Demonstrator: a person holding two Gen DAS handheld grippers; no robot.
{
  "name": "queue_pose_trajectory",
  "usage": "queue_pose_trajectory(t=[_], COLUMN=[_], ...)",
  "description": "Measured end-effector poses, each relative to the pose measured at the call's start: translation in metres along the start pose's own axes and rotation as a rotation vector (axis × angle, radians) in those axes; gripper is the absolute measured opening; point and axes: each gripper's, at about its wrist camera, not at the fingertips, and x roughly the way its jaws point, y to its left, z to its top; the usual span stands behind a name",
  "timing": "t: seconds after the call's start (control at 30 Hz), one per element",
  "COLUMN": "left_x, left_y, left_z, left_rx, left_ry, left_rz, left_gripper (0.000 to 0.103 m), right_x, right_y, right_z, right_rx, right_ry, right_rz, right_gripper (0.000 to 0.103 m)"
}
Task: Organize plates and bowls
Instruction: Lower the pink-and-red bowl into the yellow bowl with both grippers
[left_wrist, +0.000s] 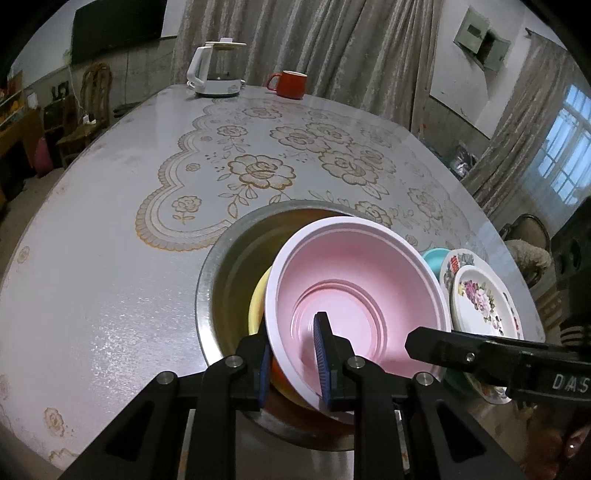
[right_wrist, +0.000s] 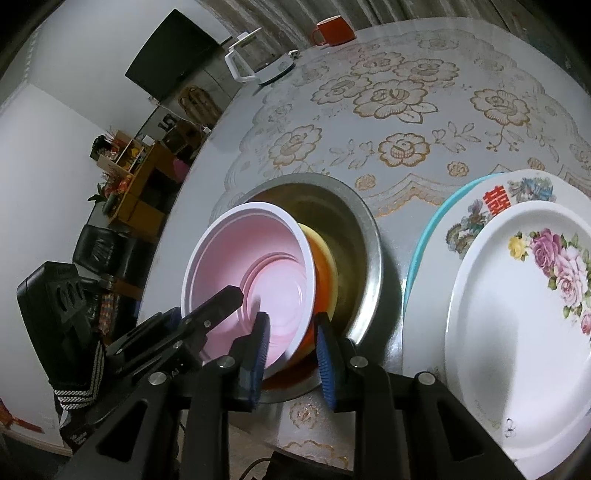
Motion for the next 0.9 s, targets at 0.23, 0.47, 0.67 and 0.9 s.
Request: queue_pose_trajectory(t=[0.23,0.47,0.67,0.9], left_x=[-0.002,-0.011,-0.016,-0.010], left_y=[0.003,0.005,0.007,-0.001], left_z=[0.002,0.005,0.006,0.003], left_rx=[-0.006,-0.026,-0.032,0.010], left_ry=[0.002,-0.027,-0.042,-0.038], left_rz=[-0.002,-0.014,-0.013,0.003], left_gripper=[0.026,0.051,0.054,0.049], right_x=[0.000,-0.004,-0.006,-0.009], right_y=[0.001,-0.002,-0.003,-0.005], right_z=[0.000,0.001,0.000,0.001], right_rx=[0.004,0.006,0.003,0.007], right_ry=[0.007,-0.007,-0.010,-0.016], right_rz=[0.004,0.001,0.008,0.010], right_gripper=[0.026,0.029,0.029,0.029])
